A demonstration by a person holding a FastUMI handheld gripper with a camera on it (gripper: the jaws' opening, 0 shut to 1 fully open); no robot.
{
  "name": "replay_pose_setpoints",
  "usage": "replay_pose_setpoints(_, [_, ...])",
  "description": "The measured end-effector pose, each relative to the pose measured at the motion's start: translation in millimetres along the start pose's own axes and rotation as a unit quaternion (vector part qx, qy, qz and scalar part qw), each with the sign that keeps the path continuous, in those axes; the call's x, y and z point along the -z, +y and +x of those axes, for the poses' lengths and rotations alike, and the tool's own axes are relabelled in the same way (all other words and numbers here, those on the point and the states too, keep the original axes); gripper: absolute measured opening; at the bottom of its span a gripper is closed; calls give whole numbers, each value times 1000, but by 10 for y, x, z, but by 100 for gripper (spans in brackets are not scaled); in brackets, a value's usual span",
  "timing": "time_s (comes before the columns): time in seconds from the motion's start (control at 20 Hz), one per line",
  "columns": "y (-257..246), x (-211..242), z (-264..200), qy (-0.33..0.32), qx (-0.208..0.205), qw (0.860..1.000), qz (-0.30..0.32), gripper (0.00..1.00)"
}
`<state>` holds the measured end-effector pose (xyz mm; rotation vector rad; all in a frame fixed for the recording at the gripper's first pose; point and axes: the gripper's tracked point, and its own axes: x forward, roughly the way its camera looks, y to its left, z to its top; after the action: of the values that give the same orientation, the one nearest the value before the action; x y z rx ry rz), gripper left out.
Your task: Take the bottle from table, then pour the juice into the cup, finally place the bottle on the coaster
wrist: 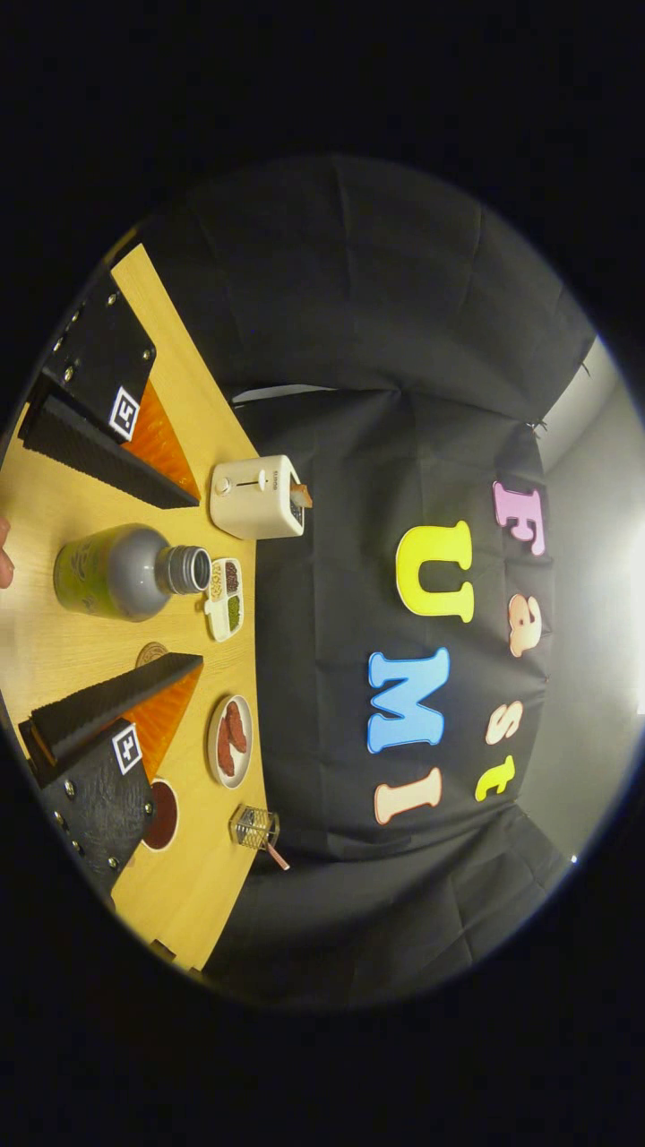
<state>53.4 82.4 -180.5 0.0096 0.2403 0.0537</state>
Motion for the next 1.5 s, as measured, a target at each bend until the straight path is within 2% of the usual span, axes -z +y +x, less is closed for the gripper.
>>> replay_pose_setpoints(0.85, [16, 875, 216, 99, 20, 995, 17, 99])
replay_pose_setpoints(1.15, [3, 1108, 266, 138, 25, 990, -1, 99])
replay_pose_setpoints(1.35, [17, 1155, 289, 147, 20, 989, -5, 93])
replay_pose_setpoints(1.4, [27, 1157, 289, 148, 19, 989, -4, 85])
replay_pose_setpoints(1.5, [34, 1171, 284, 150, 15, 989, 0, 82])
